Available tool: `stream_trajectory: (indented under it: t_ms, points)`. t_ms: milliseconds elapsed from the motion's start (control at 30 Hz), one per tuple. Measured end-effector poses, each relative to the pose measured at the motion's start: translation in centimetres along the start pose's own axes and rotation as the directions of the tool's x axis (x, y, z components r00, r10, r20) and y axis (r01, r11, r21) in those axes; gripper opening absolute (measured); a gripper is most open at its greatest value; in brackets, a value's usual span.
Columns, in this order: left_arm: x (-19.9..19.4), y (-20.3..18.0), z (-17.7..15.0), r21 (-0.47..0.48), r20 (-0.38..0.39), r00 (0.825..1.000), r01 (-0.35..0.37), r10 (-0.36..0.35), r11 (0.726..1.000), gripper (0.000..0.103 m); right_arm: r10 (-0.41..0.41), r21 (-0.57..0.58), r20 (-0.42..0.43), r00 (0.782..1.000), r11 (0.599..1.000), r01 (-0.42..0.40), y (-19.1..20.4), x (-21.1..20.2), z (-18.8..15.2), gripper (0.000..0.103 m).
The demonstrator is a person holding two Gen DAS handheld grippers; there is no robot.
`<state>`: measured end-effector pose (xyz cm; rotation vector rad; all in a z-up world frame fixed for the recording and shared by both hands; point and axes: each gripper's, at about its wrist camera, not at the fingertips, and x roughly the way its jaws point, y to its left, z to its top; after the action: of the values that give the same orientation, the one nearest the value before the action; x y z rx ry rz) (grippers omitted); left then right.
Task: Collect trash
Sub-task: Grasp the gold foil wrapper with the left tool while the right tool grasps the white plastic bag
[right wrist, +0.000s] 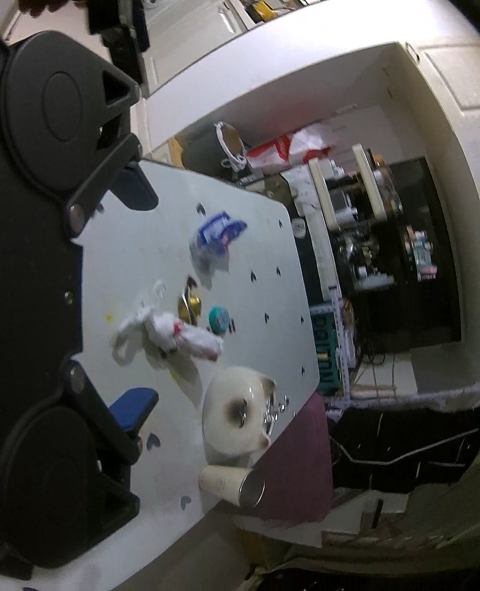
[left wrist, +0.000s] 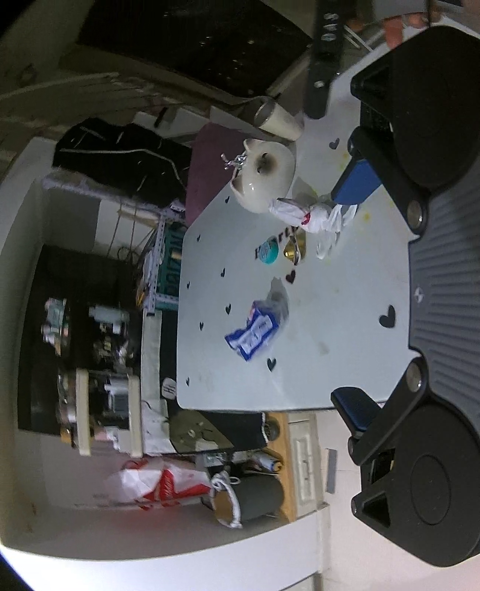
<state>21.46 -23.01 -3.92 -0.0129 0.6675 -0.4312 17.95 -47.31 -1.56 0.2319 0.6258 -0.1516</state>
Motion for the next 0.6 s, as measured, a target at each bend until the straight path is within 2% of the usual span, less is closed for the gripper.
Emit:
stream_trajectory:
  t_ms: [233,400,500,600]
  points:
    - [4.4,-2.7,0.9,0.025,-0.022,0.999,0.048,-0.047,0.999,0.103,0.002,0.098,-0.023,1.000,0.995,0.000,-4.3,6.0,1.3,0.103]
    - [7.9,-4.2,1.9,0.055,-0.017,0.993,0.115,-0.114,0.992,0.103,-0.037,0.218,-0.051,0.998,0.975,0.047,-6.0,11.0,1.1,0.102]
    - [10.5,-4.5,2.6,0.084,-0.009,0.986,0.167,-0.167,0.982,0.103,-0.024,0.283,-0.074,0.997,0.958,0.044,-6.7,13.9,0.7,0.091]
    - [13.2,-4.5,3.4,0.110,-0.015,0.978,0.207,-0.207,0.972,0.103,-0.025,0.312,-0.091,0.996,0.949,0.052,-6.8,16.4,0.3,0.089]
